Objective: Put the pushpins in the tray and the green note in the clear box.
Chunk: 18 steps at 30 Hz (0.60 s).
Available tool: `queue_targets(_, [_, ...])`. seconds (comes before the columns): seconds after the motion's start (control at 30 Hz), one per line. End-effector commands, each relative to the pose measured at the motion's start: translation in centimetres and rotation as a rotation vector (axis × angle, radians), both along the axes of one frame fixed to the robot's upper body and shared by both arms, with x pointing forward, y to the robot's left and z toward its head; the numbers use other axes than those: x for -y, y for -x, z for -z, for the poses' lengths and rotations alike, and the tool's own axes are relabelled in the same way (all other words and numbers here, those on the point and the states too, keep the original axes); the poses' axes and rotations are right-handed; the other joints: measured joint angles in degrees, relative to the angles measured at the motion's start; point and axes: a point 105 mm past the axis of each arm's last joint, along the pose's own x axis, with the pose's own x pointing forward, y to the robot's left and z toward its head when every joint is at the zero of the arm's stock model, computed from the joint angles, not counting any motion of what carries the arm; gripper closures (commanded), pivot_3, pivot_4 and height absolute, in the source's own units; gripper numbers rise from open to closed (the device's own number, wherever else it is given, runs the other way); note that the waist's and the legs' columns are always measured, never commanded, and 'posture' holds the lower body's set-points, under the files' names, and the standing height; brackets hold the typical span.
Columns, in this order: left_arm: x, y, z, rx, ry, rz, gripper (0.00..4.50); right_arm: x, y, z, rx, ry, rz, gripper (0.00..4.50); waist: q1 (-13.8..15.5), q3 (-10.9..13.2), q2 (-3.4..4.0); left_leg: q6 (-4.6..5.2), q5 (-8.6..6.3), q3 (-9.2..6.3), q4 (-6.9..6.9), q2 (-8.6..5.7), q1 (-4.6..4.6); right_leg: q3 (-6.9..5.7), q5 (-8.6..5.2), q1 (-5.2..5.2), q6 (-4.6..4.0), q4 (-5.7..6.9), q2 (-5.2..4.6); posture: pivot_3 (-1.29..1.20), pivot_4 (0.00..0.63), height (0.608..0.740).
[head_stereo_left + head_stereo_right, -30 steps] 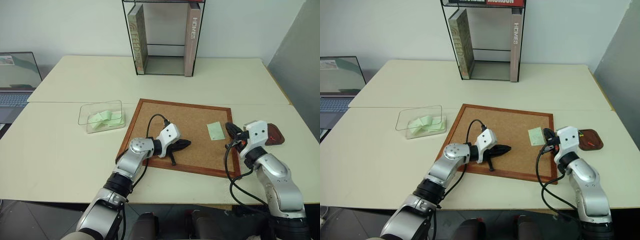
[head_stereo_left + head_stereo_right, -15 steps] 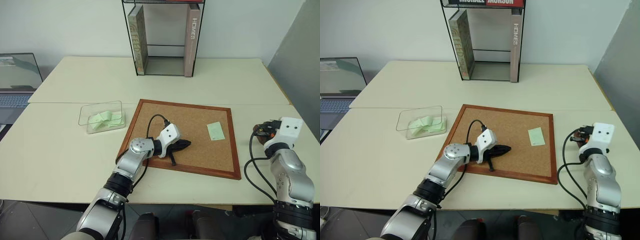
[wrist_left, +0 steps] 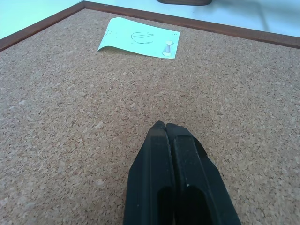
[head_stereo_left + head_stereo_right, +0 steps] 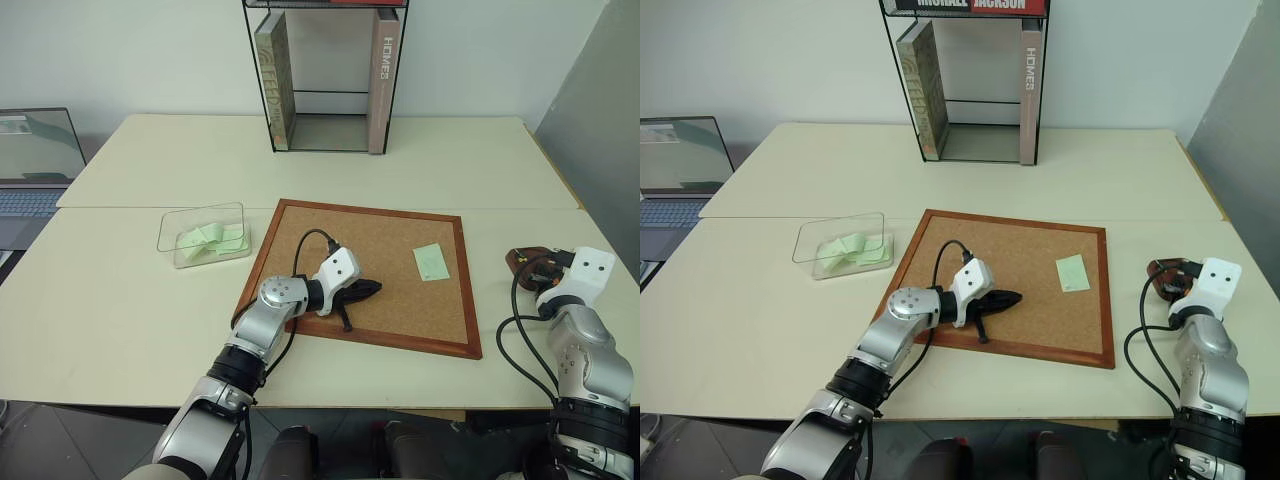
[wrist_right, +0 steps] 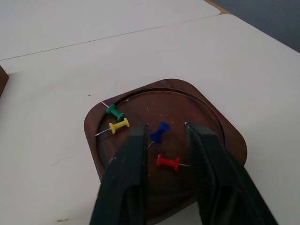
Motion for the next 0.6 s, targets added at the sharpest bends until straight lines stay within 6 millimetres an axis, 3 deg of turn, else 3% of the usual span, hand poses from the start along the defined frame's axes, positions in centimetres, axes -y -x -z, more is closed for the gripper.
queue_targets(0.03, [-0.1,1.2,3.1,-0.099,-0.066,0.014,4.50,0.7,-0.1,-2.7,0.097,0.032,0.028,2.23,0.00,0.00,0.00,0.00,0.00,0.00,0.00,0.00,0.00,0.00,0.00,0.00,0.00,0.00,0.00,0.00,0.150,0.740])
queue_targets(0.17, [0.0,1.1,3.1,-0.098,-0.066,0.014,4.50,0.9,-0.1,-3.5,0.139,0.035,0.042,1.36,0.00,0.00,0.01,0.00,0.00,0.01,0.00,0.00,0.00,0.01,0.00,0.00,0.00,0.00,0.00,0.00,0.150,0.740])
queue_targets(0.37, [0.0,1.1,3.0,-0.096,-0.064,0.012,4.50,0.2,0.1,-5.8,0.274,0.055,-0.011,1.36,0.03,-0.02,0.03,0.00,0.00,0.01,0.00,-0.01,-0.01,0.01,0.00,0.00,0.00,-0.01,0.07,0.00,0.150,0.740])
queue_targets(0.43, [0.0,1.1,3.0,-0.097,-0.063,0.011,4.50,-1.4,0.1,-5.9,0.295,0.028,-0.118,1.36,0.02,-0.03,0.03,0.00,0.00,0.02,0.00,-0.01,0.00,0.01,0.00,0.00,0.00,-0.01,0.07,0.00,0.150,0.740])
queue_targets(0.6, [0.0,1.1,3.0,-0.096,-0.064,0.011,4.50,-8.2,1.0,-4.6,0.245,0.005,-0.519,1.36,0.01,-0.05,0.04,0.00,0.00,-0.03,-0.01,0.02,0.00,-0.01,0.00,0.01,0.00,-0.02,0.12,0.00,0.150,0.740])
